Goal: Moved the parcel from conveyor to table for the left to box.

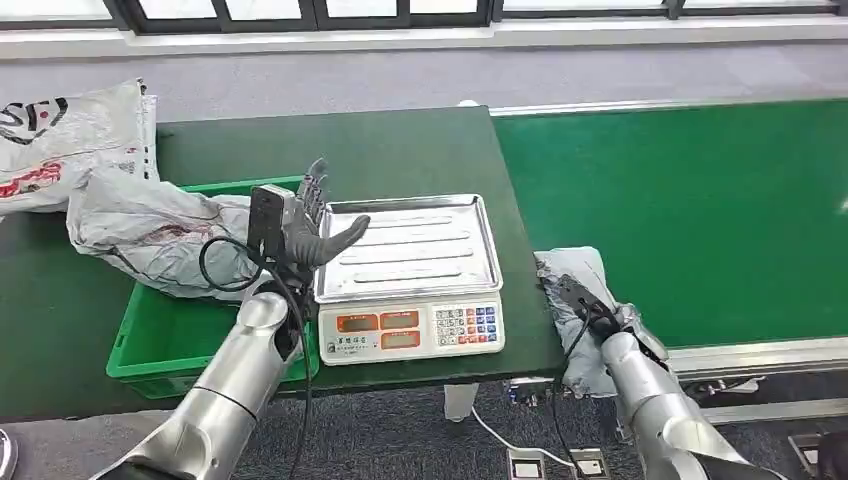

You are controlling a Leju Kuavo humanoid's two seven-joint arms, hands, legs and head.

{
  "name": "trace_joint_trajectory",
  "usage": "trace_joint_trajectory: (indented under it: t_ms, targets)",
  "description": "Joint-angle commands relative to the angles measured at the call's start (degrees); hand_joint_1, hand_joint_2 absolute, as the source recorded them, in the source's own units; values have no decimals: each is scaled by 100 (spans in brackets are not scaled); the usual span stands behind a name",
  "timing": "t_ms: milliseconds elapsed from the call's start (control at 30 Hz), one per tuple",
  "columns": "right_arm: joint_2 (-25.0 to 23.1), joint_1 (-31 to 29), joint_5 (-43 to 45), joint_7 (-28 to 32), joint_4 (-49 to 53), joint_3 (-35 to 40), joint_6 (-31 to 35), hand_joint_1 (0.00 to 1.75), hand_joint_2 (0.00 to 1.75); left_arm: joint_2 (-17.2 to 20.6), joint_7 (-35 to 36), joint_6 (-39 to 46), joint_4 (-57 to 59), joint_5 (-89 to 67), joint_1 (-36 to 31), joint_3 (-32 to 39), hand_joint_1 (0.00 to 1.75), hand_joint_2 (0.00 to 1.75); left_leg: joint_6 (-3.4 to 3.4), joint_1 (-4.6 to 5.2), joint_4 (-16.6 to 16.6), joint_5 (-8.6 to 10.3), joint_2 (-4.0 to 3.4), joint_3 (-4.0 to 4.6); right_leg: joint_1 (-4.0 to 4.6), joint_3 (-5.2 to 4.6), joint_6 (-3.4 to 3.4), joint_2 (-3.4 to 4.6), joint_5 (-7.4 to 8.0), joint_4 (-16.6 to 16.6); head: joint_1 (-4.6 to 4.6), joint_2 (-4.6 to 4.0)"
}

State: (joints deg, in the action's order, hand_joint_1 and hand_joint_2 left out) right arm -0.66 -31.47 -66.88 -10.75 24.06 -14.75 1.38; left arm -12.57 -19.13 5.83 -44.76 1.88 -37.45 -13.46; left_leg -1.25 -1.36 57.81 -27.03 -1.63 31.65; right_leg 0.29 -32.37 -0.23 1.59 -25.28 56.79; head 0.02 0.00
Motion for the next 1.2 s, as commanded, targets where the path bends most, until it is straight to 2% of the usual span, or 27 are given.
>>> trace_joint_trajectory:
  t_ms: [33, 67, 100, 167, 233, 267, 300, 333, 367, 400, 433, 467, 533, 600, 733, 967, 1100, 1200]
  targets:
    - [-270, 332, 266, 153, -343, 27, 261, 175, 175, 247, 133, 207, -67, -154, 221, -222, 0, 175, 3, 2, 9, 11, 16, 51, -2, -45, 4, -16, 8, 10, 0, -2]
    - [-286, 314, 316, 193, -267, 14, 387, 175, 175, 273, 141, 198, -98, -145, 237, -204, 0, 175, 4, 8, -2, 25, 26, 77, -7, -71, 3, -26, 19, 2, -2, -2]
    - [-292, 326, 298, 203, -105, 110, 747, 175, 175, 298, 173, 202, -176, -143, 276, -176, 0, 175, -1, -1, 6, 3, 13, 44, 1, -39, 0, -12, 3, 7, 0, -2]
    - [-333, 267, 412, 333, 167, 115, 1093, 175, 175, 334, 183, 204, -250, -141, 315, -143, 0, 175, 3, 9, -12, 22, 19, 69, -9, -66, 3, -19, 14, -5, -2, 0]
    - [-374, 283, 605, 517, 756, 266, 1509, 175, 175, 354, 211, 217, -337, -166, 378, -101, 0, 175, 7, 16, -25, 29, 27, 79, -16, -76, 5, -28, 18, -10, 0, 0]
    - [-387, 344, 700, 619, 1176, 391, 1762, 175, 175, 355, 214, 228, -360, -173, 406, -78, 0, 175, 4, 10, -2, 3, 11, 51, -11, -51, 3, -11, 0, 8, 0, -2]
    - [-413, 415, 1018, 1069, 1687, 482, 2265, 175, 175, 354, 211, 240, -385, -176, 433, -59, 0, 175, 7, 14, -8, 18, 19, 77, -15, -75, 6, -19, 10, 4, 0, -2]
    - [-336, 488, 1149, 782, 2185, 741, 2021, 175, 175, 358, 196, 232, -400, -185, 458, -47, 0, 175, 7, 16, -6, 8, 12, 64, -17, -64, 6, -13, 1, 9, 0, -2]
    - [-247, 621, 1401, 756, 2904, 989, 2077, 175, 175, 360, 168, 228, -401, -196, 471, -42, 0, 175, 10, 23, -6, 14, 17, 83, -23, -84, 7, -18, 4, 13, 0, 0]
    - [-105, 715, 1626, 631, 3403, 1243, 2085, 175, 175, 356, 144, 230, -385, -207, 467, -33, 0, 175, 7, 24, 3, 2, 19, 71, -25, -66, 6, -19, -11, 25, 0, 0]
    - [-22, 641, 1940, 1091, 3686, 1317, 2579, 175, 175, 340, 125, 230, -344, -212, 426, -41, 0, 175, 15, 25, -1, 10, 23, 65, -27, -69, 7, -25, -8, 22, 0, 0]
    - [118, 571, 2202, 1261, 3974, 1411, 2712, 175, 175, 316, 103, 243, -251, -213, 356, -53, 0, 175, 16, 40, -8, 21, 33, 76, -41, -105, 10, -36, -5, 28, 0, -2]
    - [283, 485, 2627, 1591, 4682, 1494, 3012, 175, 175, 270, 45, 253, -105, -199, 234, -80, 0, 175, 10, 60, 4, 43, 52, 100, -53, -155, 17, -46, 7, 51, 0, 0]
    - [479, 498, 2838, 1639, 5221, 1630, 3138, 175, 175, 220, -16, 240, -19, -181, 181, -127, 0, 175, 23, 80, 11, 62, 83, 148, -71, -205, 21, -78, 8, 73, -2, -2]
    - [574, 632, 2985, 1692, 5669, 1717, 3465, 175, 175, 171, -80, 275, -58, -224, 222, -220, 0, 175, 37, 102, 6, 86, 136, 190, -88, -241, 26, -132, 9, 76, 0, -2]
    - [706, 575, 3463, 2084, 5732, 1905, 3793, 175, 175, 196, -102, 351, -142, -207, 214, -216, 0, 175, 37, 106, 0, 89, 138, 192, -88, -237, 33, -133, 12, 69, 0, -2]
    - [669, 499, 3483, 2116, 5605, 2089, 3774, 175, 175, 232, -135, 356, -241, -174, 285, -192, 0, 175, 37, 101, -6, 90, 132, 186, -86, -230, 33, -127, 19, 57, 0, 0]
    - [543, 197, 3471, 1918, 5146, 2506, 3294, 175, 175, 260, -169, 381, -314, -150, 343, -173, 0, 175, 38, 98, -5, 89, 129, 187, -85, -231, 33, -124, 19, 59, 0, 0]
